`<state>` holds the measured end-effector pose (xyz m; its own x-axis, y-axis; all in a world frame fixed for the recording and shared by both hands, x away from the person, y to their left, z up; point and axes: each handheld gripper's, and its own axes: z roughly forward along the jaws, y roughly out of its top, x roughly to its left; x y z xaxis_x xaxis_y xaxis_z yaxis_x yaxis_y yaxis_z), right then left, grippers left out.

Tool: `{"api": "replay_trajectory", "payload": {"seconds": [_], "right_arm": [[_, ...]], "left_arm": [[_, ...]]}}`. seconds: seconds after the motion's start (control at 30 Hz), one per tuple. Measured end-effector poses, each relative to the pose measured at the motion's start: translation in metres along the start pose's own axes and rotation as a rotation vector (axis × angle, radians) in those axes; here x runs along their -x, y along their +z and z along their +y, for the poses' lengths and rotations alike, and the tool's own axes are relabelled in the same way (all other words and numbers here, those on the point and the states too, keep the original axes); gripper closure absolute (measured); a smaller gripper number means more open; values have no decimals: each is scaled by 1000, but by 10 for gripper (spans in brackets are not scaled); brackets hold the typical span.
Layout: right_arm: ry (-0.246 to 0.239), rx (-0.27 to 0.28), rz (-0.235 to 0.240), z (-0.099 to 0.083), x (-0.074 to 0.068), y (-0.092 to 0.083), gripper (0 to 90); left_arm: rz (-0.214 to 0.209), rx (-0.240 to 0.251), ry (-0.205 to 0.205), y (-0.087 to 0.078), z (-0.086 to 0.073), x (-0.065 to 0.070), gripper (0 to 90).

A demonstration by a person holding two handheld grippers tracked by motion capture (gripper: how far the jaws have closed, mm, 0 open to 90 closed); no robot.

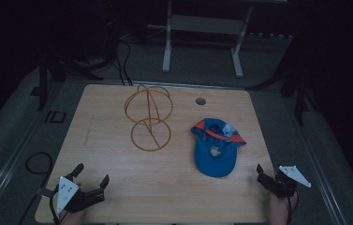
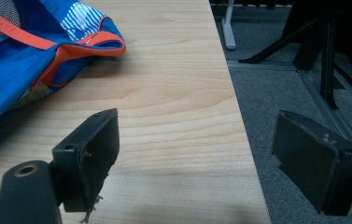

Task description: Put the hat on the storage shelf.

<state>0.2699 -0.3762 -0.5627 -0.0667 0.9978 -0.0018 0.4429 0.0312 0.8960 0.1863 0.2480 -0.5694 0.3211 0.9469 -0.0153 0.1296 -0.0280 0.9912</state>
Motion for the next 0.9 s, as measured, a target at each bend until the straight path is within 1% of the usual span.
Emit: {"api": "replay_trajectory", "payload": {"seconds": [0.03,0.13,0.23,0.3,0.33,0.37,0.4,0.47,0.5,0.53,0.57,0.63,0.7,0.77,0.8,0.83,0.87,0.9], "right_arm": [[-4,3,6,0,0,0,145],[-4,2,3,0,0,0,145],[12,1,8,0,1,0,145],[13,1,12,0,2,0,145],[12,3,11,0,2,0,145],[-1,6,3,0,1,-1,143],[-1,6,3,0,1,-1,143],[-3,-5,6,2,1,0,140],[-8,-13,6,3,0,0,138],[-22,-19,4,6,-1,-1,136],[-22,-19,4,6,-1,-1,136],[-17,-21,20,11,-1,-3,133],[-19,-17,28,18,-3,-5,132],[-23,-17,47,25,-4,-7,131],[-17,-16,61,28,-5,-8,128],[-22,-23,66,31,-6,-8,128],[-28,-30,69,35,-8,-8,128],[-25,-25,85,38,-8,-8,128]], "left_arm": [[1,-1,1,0,0,0,36],[0,-8,10,1,0,2,36],[-4,-14,10,2,0,2,36],[-7,-24,1,1,0,2,35],[-7,-30,-12,1,1,2,31],[-9,-33,-23,1,1,2,30],[-8,-40,-28,1,1,1,30],[-15,-64,-51,2,2,0,25],[-25,-75,-59,2,3,-1,20],[-25,-87,-51,2,3,0,13],[-23,-97,-39,2,3,0,13],[-36,-107,-33,2,4,2,13],[-33,-119,-19,2,4,3,13],[-27,-122,-11,2,5,3,13],[-28,-122,-20,2,5,3,13],[-27,-126,-30,3,5,3,13],[-33,-130,-36,3,5,3,13],[-40,-131,-39,3,5,3,13]]}}
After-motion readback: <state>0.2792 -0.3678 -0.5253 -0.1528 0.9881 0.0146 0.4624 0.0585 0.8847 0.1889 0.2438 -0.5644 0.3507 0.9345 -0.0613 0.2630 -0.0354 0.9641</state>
